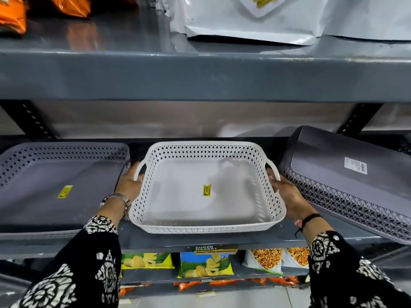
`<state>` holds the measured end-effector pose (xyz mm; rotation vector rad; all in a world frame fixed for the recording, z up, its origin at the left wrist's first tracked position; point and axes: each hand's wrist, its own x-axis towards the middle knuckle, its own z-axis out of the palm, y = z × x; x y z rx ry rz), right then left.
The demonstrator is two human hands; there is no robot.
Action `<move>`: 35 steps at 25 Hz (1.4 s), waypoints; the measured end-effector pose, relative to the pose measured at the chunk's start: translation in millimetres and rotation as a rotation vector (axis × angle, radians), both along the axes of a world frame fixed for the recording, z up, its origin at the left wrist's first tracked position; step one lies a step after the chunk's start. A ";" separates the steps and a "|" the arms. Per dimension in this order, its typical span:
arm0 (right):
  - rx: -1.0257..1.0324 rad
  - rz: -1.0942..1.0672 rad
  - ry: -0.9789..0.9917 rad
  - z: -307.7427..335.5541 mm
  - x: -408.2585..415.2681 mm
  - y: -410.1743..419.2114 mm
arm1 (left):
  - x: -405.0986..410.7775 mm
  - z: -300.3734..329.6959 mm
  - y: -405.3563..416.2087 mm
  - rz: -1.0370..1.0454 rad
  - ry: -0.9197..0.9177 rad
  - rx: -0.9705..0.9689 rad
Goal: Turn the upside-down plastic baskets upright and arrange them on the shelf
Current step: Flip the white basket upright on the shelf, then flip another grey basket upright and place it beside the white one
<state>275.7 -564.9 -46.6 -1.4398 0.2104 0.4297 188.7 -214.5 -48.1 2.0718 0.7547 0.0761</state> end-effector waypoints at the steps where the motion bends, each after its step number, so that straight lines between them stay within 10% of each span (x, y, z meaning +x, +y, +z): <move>1: 0.003 -0.011 0.001 -2.7 1.2 -0.5 | -0.5 -1.4 0.2 -0.004 -0.009 -0.012; 13: 0.037 -0.065 -0.230 45.8 10.4 -36.8 | 18.7 52.7 -71.6 -0.013 -0.180 0.335; 26: -0.637 -0.413 -0.262 39.7 57.3 -283.3 | 173.8 58.4 -339.7 -0.354 -0.095 -0.106; 35: -0.448 -0.276 -0.017 -2.0 97.5 -315.7 | 225.1 18.0 -355.8 -0.280 0.079 -0.048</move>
